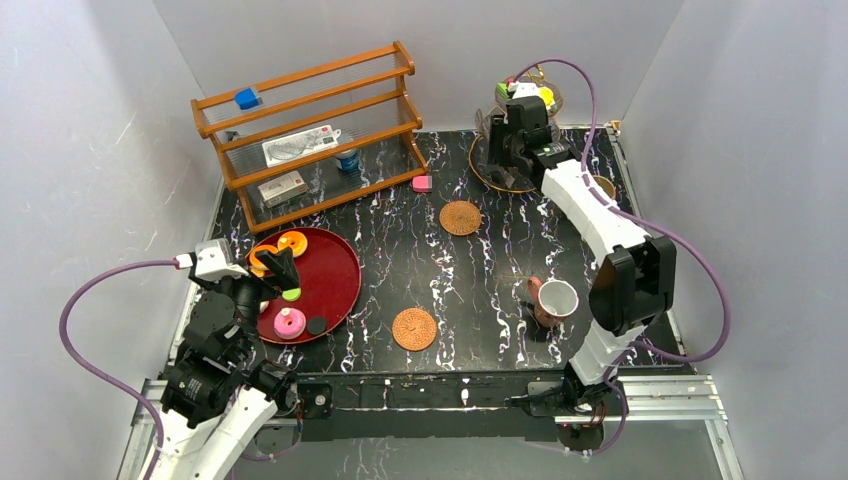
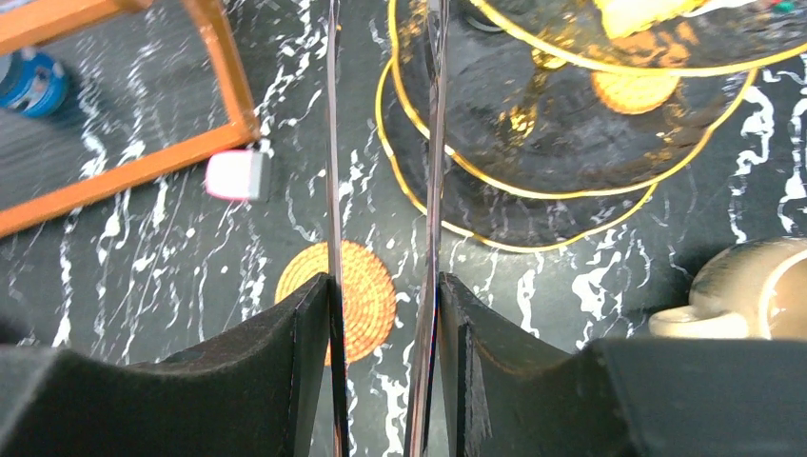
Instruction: Serve the afternoon tea
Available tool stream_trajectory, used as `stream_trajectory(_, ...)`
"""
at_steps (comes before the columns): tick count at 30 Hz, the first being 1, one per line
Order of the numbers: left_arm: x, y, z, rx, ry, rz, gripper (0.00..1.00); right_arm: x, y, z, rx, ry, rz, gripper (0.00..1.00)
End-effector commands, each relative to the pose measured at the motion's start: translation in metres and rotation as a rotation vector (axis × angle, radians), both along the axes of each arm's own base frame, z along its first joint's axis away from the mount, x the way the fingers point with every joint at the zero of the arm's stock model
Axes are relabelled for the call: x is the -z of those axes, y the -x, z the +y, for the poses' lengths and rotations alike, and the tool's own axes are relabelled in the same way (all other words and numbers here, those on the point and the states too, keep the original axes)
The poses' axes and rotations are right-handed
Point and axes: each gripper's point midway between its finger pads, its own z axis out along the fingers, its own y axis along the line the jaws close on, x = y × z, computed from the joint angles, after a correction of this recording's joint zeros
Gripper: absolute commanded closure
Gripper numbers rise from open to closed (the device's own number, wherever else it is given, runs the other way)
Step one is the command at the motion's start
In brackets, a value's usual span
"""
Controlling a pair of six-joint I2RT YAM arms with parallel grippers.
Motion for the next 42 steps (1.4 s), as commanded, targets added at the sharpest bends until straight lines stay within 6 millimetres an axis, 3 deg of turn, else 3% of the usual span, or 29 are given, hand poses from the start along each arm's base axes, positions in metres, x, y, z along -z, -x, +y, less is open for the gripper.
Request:
stream_trajectory(1,-0.002,-0.002,0.0,-0.008,0.0,-0.002,0.04,-0.03,0.029,0.026,-0.147,-0.069,-0.017,0.49)
stream_trajectory(7,-0.001,-0.003,0.0,-0.009,-0.002,0.003,0.04,-0.03,0.06,0.052,-0.247,-0.108,-0.002,0.49)
stream_trajectory(15,0.0,-0.004,-0.001,-0.003,-0.004,0.008,0.04,-0.024,0.11,0.114,-0.43,-0.107,-0.056,0.49)
stream_trajectory(23,-0.003,-0.001,0.004,-0.024,0.003,-0.009,0.05,-0.001,0.17,0.18,-0.628,-0.051,-0.048,0.49)
stream_trajectory(29,-0.006,0.002,0.008,-0.04,0.013,-0.025,0.05,0.023,0.225,0.224,-0.78,-0.01,0.017,0.49)
stream_trajectory(36,-0.009,0.004,0.011,-0.052,0.024,-0.04,0.05,0.048,0.292,0.263,-0.949,0.024,0.125,0.47)
stream_trajectory(42,-0.011,0.007,0.013,-0.059,0.035,-0.056,0.06,0.069,0.328,0.279,-1.029,0.087,0.201,0.47)
